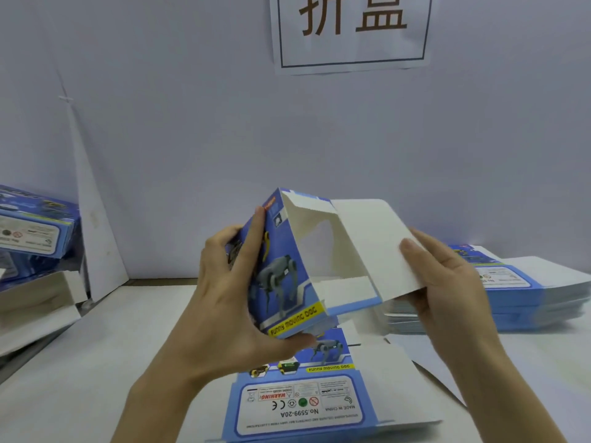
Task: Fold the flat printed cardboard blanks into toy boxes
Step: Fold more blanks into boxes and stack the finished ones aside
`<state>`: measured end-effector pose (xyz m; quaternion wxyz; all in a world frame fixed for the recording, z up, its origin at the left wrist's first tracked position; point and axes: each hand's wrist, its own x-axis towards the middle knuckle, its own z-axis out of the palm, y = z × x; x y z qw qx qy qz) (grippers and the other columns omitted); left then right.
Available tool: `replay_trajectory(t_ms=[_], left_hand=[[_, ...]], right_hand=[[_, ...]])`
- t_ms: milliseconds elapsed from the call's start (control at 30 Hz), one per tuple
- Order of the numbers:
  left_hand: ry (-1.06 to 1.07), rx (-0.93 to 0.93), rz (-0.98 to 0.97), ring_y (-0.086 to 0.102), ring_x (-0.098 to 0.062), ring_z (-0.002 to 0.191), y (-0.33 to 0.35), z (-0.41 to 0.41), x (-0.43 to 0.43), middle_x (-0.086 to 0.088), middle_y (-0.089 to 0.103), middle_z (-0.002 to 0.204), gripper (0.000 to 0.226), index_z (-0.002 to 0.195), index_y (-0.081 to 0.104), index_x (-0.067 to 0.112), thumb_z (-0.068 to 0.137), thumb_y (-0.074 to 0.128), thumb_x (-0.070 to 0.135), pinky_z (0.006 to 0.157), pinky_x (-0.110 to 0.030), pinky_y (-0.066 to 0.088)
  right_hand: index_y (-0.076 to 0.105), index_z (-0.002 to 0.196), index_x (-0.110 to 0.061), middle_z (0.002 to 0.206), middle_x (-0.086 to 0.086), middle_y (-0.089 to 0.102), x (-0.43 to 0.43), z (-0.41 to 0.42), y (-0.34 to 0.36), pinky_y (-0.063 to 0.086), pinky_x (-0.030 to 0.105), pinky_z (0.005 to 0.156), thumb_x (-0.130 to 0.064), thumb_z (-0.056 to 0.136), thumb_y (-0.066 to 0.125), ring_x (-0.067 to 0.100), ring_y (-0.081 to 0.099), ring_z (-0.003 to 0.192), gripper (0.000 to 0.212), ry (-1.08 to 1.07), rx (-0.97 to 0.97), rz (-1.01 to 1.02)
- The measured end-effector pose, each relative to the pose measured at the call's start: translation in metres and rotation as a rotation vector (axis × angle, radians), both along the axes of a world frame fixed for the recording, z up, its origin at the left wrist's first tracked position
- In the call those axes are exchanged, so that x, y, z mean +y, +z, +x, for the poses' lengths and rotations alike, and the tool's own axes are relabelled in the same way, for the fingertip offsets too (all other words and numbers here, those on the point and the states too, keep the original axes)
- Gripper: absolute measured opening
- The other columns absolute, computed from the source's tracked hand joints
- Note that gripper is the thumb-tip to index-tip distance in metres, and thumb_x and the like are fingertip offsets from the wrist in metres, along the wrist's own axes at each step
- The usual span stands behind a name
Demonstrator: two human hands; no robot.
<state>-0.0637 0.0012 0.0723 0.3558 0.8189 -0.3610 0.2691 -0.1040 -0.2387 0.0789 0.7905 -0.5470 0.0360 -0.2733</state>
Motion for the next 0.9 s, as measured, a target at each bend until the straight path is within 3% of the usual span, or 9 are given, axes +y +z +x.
replay_trajectory(t_ms=[67,200,267,333,400,533,633,800,900], left_hand=[[0.045,-0.004,0.024,0.028,-0.001,0.132,0.0,-0.002,0.001,0.019,0.017,0.134,0.13,0.147,-0.002,0.053,0.041,0.071,0.076,0.098,-0.017,0.035],[0.064,-0.012,0.048,0.022,0.012,0.127,-0.001,-0.005,-0.005,0.021,0.016,0.13,0.126,0.146,0.0,0.055,0.043,0.068,0.077,0.091,0.002,0.026],[0.092,-0.028,0.058,0.017,0.017,0.125,-0.002,-0.005,-0.007,0.02,0.015,0.13,0.126,0.147,0.0,0.054,0.043,0.067,0.077,0.094,-0.004,0.023],[0.116,-0.045,0.058,0.013,0.018,0.124,-0.003,-0.004,-0.008,0.019,0.014,0.13,0.126,0.148,0.0,0.052,0.044,0.066,0.079,0.095,-0.009,0.023],[0.145,-0.086,0.09,0.014,0.014,0.125,-0.003,-0.002,-0.007,0.015,0.016,0.133,0.124,0.15,0.003,0.047,0.046,0.063,0.082,0.096,-0.015,0.025],[0.17,-0.12,0.134,0.026,-0.008,0.127,-0.005,-0.002,-0.009,0.007,0.019,0.136,0.121,0.15,0.004,0.045,0.05,0.06,0.083,0.099,-0.032,0.038],[0.171,-0.108,0.156,0.031,-0.023,0.131,-0.007,-0.004,-0.015,0.006,0.019,0.136,0.118,0.149,0.005,0.045,0.052,0.061,0.081,0.103,-0.058,0.04],[0.143,-0.057,0.141,0.029,-0.023,0.136,-0.003,-0.007,-0.014,0.011,0.016,0.138,0.117,0.148,0.004,0.049,0.051,0.061,0.083,0.1,-0.059,0.043],[0.137,-0.065,0.158,0.029,-0.022,0.136,-0.001,-0.008,-0.013,0.01,0.015,0.14,0.117,0.149,0.006,0.047,0.052,0.059,0.084,0.1,-0.062,0.042]], right_hand=[[0.072,0.105,-0.027,0.089,-0.009,0.075,-0.004,-0.001,0.0,0.053,0.02,0.053,-0.016,0.09,0.063,0.004,0.066,0.072,0.02,-0.177,-0.063,-0.124],[0.07,0.101,-0.037,0.081,-0.028,0.07,0.002,-0.002,-0.001,0.045,0.007,0.065,-0.008,0.093,0.06,-0.007,0.06,0.072,0.032,-0.412,-0.242,-0.36],[0.069,0.102,-0.038,0.084,-0.03,0.069,0.004,-0.001,-0.002,0.044,0.008,0.067,-0.01,0.094,0.058,-0.009,0.059,0.075,0.032,-0.474,-0.269,-0.443],[0.073,0.099,-0.039,0.091,-0.026,0.071,0.002,-0.002,0.001,0.05,0.017,0.071,-0.019,0.096,0.056,-0.008,0.061,0.08,0.026,-0.38,-0.244,-0.322],[0.077,0.095,-0.036,0.095,-0.019,0.073,-0.001,-0.004,0.006,0.055,0.025,0.07,-0.032,0.097,0.051,-0.004,0.064,0.081,0.027,-0.101,-0.175,-0.065],[0.08,0.083,-0.023,0.095,-0.004,0.075,-0.004,-0.005,0.013,0.059,0.027,0.07,-0.035,0.084,0.058,0.009,0.071,0.085,0.025,0.339,-0.113,0.331],[0.08,0.084,-0.018,0.092,0.003,0.075,-0.004,-0.003,0.007,0.059,0.032,0.07,-0.035,0.076,0.063,0.013,0.071,0.081,0.025,0.36,-0.018,0.237],[0.073,0.101,-0.02,0.086,-0.004,0.075,-0.007,0.003,-0.002,0.052,0.027,0.055,-0.021,0.094,0.057,0.011,0.065,0.069,0.018,0.045,0.104,-0.013],[0.075,0.099,-0.019,0.085,-0.002,0.073,-0.006,0.001,0.001,0.05,0.024,0.051,-0.022,0.093,0.056,0.011,0.063,0.067,0.02,0.102,0.077,0.01]])
